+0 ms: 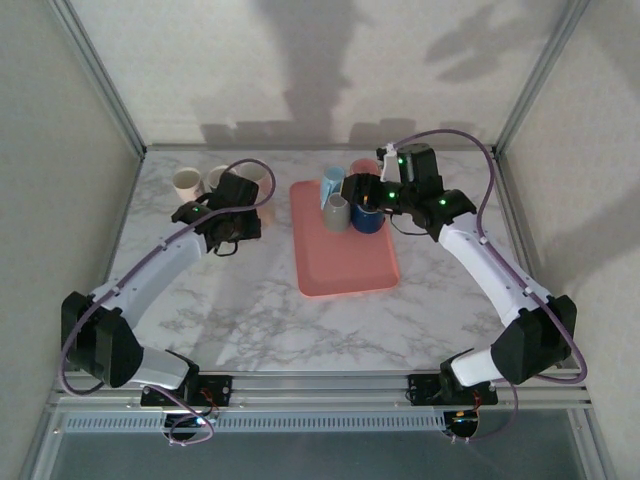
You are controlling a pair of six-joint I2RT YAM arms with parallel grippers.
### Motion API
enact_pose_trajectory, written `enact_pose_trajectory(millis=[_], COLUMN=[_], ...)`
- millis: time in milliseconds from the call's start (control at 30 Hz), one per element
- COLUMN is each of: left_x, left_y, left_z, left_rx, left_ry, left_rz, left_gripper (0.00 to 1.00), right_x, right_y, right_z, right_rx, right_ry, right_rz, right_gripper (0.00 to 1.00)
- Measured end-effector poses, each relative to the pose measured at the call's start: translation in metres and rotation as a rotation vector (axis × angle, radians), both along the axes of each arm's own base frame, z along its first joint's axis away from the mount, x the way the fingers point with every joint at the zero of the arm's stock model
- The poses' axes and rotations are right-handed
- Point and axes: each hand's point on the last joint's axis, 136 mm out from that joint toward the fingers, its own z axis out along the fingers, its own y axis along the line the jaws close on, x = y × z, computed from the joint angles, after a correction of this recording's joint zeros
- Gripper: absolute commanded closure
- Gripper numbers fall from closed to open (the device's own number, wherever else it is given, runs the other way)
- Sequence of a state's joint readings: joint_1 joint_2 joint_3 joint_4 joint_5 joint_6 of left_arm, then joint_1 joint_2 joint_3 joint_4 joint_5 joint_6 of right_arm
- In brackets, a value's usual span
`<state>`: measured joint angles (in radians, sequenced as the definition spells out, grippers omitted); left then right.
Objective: Turn the mug right side up
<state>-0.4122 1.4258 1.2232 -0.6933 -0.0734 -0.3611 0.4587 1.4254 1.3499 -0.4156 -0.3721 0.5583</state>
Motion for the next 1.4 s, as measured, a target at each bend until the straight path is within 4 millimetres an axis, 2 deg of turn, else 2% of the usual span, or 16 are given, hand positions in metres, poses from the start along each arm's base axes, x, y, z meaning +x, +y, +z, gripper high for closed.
enact_pose_trajectory(millis=[300,767,1067,1300,1400], left_x=[0.010,0.027,0.035,0.037,0.037], left_y=[0.013,0.035,0.040,0.039,0.039], left_z=[-0.036,-0.075,-0.081,-0.090,-0.092], left_rx=[0.102,0.213,0.223,0.230,0.230], left_ry=[0.077,0.128,0.121,0.134,0.133], left_rz=[0.037,0.110,0.130,0.128,0.129], left_gripper=[1.00,1.00,0.98,0.97,0.88], right_x=[0.007,0.010,0.016,0.016,0.016], right_y=[-0.004,-0.002,0.003,0.003,0.003], right_z=[-0.005,-0.010,-0.029,-0.030,-0.031], right_rx=[0.031,0.055,0.055,0.061,0.063], right_ry=[0.046,0.070,0.127,0.135,0.138], right_rz=[-0.024,-0.024,-0.015,-0.012,-0.008], right_gripper=[0.38,0.38,0.38,0.38,0.38])
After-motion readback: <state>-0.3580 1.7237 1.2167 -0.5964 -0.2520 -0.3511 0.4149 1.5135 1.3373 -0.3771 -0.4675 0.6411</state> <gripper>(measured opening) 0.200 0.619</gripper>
